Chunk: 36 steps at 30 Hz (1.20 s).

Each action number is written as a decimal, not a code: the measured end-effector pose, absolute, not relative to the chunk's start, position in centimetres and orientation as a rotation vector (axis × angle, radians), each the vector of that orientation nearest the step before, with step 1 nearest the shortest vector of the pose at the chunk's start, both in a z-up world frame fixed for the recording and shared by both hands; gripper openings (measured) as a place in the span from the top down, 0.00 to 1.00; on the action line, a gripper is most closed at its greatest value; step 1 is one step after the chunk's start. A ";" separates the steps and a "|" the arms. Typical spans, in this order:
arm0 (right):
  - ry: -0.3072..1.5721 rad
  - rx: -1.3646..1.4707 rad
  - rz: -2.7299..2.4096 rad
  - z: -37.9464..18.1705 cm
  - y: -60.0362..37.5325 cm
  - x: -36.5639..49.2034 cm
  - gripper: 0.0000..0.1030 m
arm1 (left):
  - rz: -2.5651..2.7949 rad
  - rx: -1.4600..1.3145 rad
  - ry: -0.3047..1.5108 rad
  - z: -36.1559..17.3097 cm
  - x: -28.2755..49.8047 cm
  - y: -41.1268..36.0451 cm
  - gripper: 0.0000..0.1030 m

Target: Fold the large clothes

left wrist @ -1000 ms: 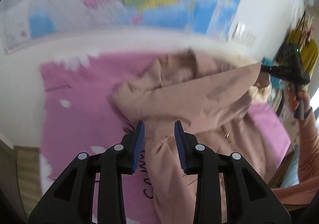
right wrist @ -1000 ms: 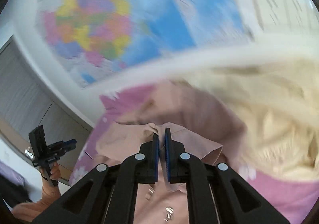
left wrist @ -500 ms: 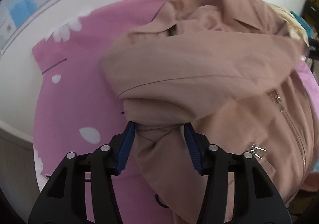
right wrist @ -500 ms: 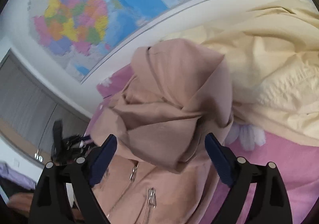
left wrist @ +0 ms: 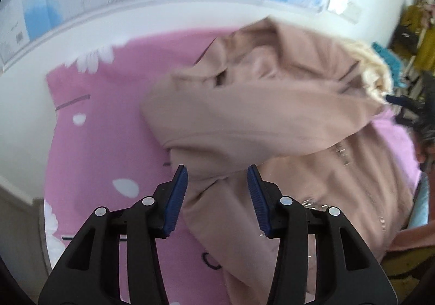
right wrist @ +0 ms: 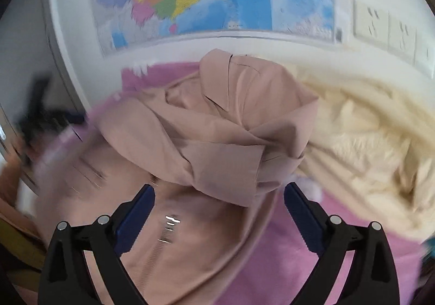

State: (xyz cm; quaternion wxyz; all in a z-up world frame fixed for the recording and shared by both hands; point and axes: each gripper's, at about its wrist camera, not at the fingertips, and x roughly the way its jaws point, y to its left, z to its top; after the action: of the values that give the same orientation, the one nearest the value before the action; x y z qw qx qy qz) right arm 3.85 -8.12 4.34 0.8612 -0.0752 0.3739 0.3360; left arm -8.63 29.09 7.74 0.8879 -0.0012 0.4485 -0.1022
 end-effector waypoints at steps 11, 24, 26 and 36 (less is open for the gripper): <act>0.817 -0.176 0.805 5.0 -7.1 5.8 0.90 | -0.281 -0.014 0.990 6.0 -5.8 25.0 0.79; 1.051 0.210 0.764 5.8 -10.3 13.4 0.89 | -0.235 -0.070 0.961 5.7 -3.2 25.7 0.79; 1.043 0.237 0.761 5.1 -10.6 13.7 0.80 | -0.224 -0.069 0.953 5.8 -3.2 25.9 0.79; 0.965 0.245 0.762 2.3 -11.2 12.3 0.32 | -0.127 -0.079 0.990 4.4 -2.6 27.5 0.79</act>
State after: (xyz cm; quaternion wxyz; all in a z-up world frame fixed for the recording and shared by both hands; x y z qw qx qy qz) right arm 12.32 -11.22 2.34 0.8100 0.1146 0.4513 0.3564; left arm -2.60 27.50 4.39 0.8773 -0.0380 0.4746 -0.0611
